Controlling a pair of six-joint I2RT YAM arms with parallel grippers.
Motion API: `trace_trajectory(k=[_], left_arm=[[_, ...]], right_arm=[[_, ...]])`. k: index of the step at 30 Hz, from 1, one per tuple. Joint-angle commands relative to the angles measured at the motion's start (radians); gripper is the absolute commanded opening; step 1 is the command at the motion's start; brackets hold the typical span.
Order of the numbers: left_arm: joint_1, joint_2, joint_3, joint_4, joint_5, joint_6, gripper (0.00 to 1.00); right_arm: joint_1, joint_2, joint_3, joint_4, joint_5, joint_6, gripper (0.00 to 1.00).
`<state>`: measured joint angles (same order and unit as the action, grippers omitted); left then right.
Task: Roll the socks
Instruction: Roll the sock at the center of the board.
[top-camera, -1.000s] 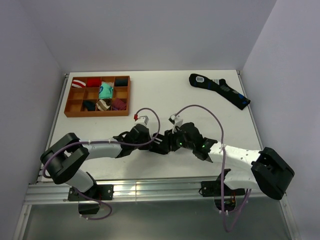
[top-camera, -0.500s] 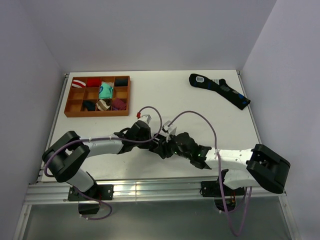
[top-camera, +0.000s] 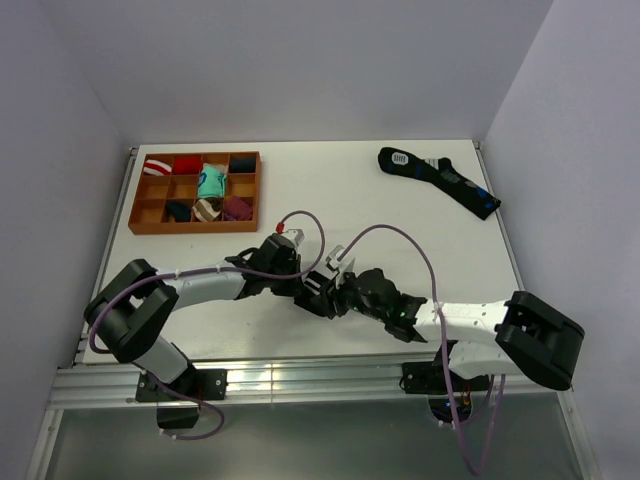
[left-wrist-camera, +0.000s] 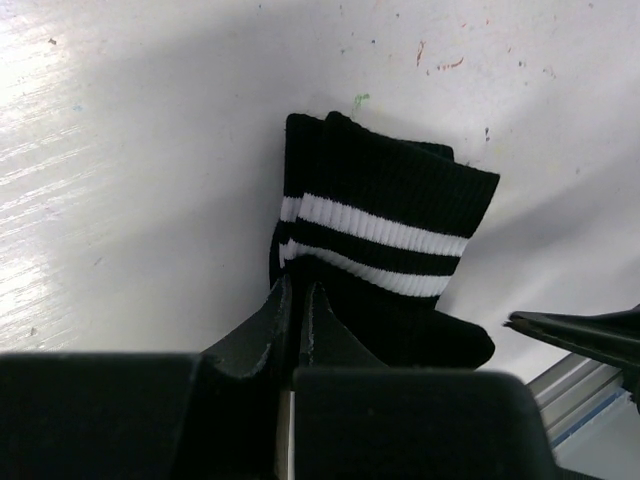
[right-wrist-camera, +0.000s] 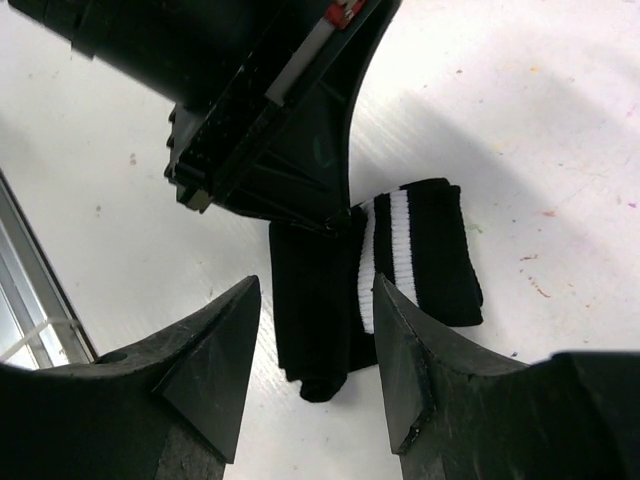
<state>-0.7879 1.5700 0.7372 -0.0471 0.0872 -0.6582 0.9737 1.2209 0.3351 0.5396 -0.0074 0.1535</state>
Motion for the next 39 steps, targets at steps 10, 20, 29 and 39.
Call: trace_trajectory(k=[10,20,29,39], left_arm=[[0.013,0.036,-0.015,-0.174,0.028,0.072,0.00],[0.015,0.061,0.002,-0.185,0.026,0.085,0.00],[0.016,0.078,0.008,-0.188,0.029,0.088,0.00],[0.024,0.071,0.010,-0.195,0.032,0.088,0.00]], right_arm=[[0.033,0.167,0.133,-0.064,-0.094,-0.037,0.53],[0.065,0.141,0.068,0.022,-0.071,-0.045,0.53],[0.079,0.206,0.067,0.045,-0.022,-0.035,0.52],[0.102,0.271,0.088,0.037,0.112,-0.032,0.51]])
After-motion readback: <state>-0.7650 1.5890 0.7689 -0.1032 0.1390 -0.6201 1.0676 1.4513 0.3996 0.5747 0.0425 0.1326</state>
